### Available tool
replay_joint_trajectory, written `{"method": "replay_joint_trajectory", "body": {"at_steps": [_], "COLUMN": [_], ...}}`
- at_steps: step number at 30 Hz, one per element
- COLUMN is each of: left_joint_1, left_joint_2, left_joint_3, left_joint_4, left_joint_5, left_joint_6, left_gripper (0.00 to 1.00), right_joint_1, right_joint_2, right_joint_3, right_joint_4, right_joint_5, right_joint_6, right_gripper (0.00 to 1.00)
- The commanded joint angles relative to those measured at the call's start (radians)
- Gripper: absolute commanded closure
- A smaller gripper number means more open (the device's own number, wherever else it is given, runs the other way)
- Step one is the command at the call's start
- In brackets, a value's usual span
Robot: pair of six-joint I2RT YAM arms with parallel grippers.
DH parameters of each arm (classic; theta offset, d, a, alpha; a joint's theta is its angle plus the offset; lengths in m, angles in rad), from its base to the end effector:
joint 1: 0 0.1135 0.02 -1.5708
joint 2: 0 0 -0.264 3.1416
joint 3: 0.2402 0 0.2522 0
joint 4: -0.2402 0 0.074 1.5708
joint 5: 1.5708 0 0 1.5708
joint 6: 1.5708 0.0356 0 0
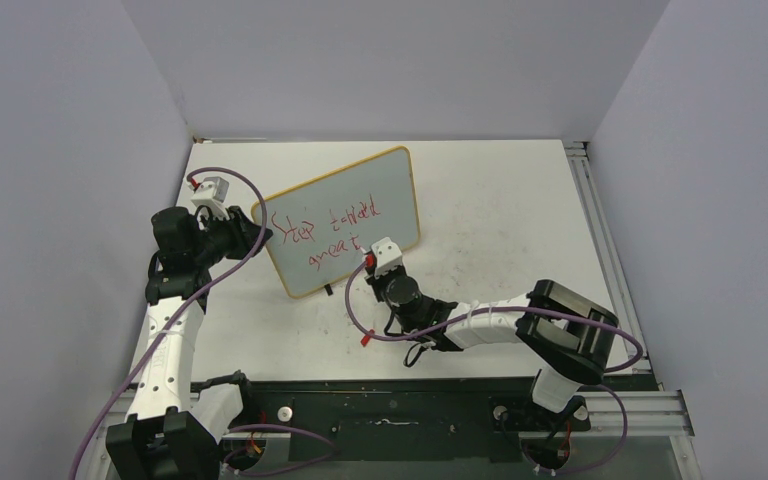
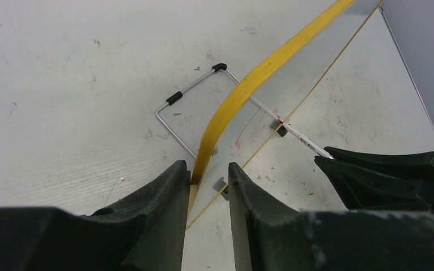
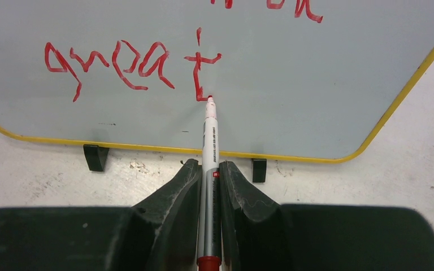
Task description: Write a sentence on the whiteboard
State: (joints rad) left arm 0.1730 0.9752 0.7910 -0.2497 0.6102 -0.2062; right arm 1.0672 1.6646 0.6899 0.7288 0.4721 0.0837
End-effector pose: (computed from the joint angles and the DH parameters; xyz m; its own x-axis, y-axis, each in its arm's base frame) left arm 0.2176 0.0173 0.3028 -0.4813 -0.2544 -0.8388 0.2785 0.8630 -0.4216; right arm 0.1756 0.2851 0.1816 -0.1645 -0.1442 -0.9758 -0.5554 0.8311 -0.0292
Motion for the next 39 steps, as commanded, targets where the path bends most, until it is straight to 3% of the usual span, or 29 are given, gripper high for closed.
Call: {"method": "replay_joint_trajectory", "body": {"at_steps": [1, 12, 39], "left_joint_1": [0.006, 0.005, 0.007], "left_joint_2": [-0.017, -0.018, -0.007], "left_joint_3": [0.004, 0.002, 0.006], "left_joint_4": [0.040, 0.035, 0.034], "left_joint_5": [0.014, 0.005, 0.007], "left_joint_6": [-0.004, -0.001, -0.001], "left_gripper": [0.71, 0.71, 0.71], "right_joint_1": [-0.004, -0.023, -0.057], "right_joint_2": [-0.079, -0.184, -0.068], "right_joint_3": [0.025, -0.033, 0.029], "right_joint_4": [0.026, 0.003, 0.055], "right_joint_5": [-0.008, -0.039, -0.080], "right_joint_6": [-0.019, -0.002, -0.009], "right_gripper": [0.95, 0.95, 0.95]}}
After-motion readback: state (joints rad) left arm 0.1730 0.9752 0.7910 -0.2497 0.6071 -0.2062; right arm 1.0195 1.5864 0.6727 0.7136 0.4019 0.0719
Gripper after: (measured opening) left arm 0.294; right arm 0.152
